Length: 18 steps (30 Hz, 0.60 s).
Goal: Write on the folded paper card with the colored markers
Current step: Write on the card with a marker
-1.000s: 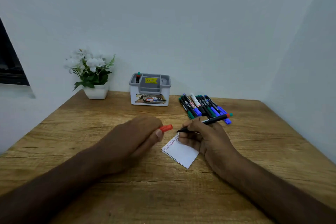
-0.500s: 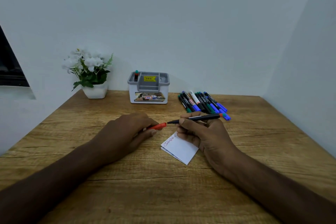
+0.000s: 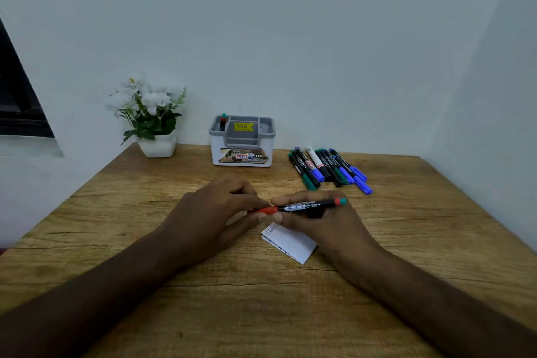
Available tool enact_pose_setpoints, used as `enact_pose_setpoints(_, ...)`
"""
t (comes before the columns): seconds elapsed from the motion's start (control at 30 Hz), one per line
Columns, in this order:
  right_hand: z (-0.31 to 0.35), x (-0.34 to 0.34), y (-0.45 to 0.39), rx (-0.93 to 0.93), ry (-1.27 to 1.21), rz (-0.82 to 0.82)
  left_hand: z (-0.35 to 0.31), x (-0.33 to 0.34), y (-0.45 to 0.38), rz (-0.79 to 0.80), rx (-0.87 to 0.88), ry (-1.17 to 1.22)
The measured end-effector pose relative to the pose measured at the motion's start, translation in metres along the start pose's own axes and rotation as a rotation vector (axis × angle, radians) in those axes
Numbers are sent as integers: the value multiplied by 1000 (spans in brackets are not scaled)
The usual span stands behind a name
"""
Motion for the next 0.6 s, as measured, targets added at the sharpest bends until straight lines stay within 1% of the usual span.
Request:
enact_pose_setpoints(0.07,1,0,0,-8,-12,9,-2,-1,-2,-16,3,-13)
enact_pose_setpoints(0.13,-1,0,-1,26,-25,-3,1,-1,-3,-5,-9,-34)
enact_pose_setpoints(0.23,-8,2,-4,96,-184,-27,5,0,-3,2,-2,-68)
enact_pose_setpoints(0.27,-10,1,-5,96,-190,-40,5,-1,-2,-6,7,-76)
enact_pose_setpoints(0.5,4,3,0,-64,90,-48,-11,2,-6,-49,116,-58)
enact_pose_setpoints(0.6,7,1,0,-103,125,-65,-19,0,-6,-106,166,-61)
Point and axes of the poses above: each hand's wrist, its own y-axis away from the middle knuckle, its own x-axis out of the palm, z = x × y, the point moved 9 cm from there along -y, towards the middle knuckle, and after that the axes turned 3 degrees about -z, right-handed, at the moved point
